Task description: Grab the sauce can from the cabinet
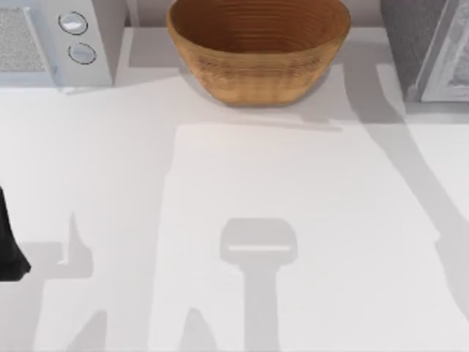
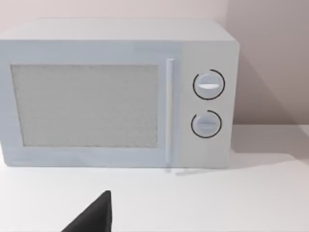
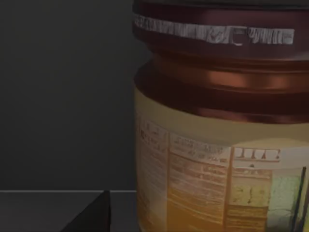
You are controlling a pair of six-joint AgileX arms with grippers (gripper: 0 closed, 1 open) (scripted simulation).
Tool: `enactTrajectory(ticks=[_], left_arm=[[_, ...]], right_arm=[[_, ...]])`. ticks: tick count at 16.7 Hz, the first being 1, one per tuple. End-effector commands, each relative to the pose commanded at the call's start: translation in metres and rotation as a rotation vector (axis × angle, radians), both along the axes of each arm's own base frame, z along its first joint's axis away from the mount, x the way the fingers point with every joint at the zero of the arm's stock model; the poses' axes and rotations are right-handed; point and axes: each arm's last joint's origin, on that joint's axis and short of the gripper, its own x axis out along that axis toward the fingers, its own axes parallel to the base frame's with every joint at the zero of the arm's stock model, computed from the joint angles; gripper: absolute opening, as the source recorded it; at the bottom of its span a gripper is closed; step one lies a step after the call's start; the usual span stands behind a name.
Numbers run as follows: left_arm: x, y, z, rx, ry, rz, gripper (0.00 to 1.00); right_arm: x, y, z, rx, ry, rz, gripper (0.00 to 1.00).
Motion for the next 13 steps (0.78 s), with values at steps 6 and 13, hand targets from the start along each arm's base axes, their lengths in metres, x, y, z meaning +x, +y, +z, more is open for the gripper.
enactTrajectory(ticks=[6, 13], left_arm=[[0.0, 0.0, 0.0, 0.0, 0.0, 0.0, 1.0], [0.0, 0.0, 0.0, 0.0, 0.0, 0.0, 1.0]], right_arm=[[0.034, 0.002, 0.003, 0.001, -0.004, 0.001, 1.0], [0.057, 0.0, 0.001, 0.001, -0.004, 0.001, 1.0]])
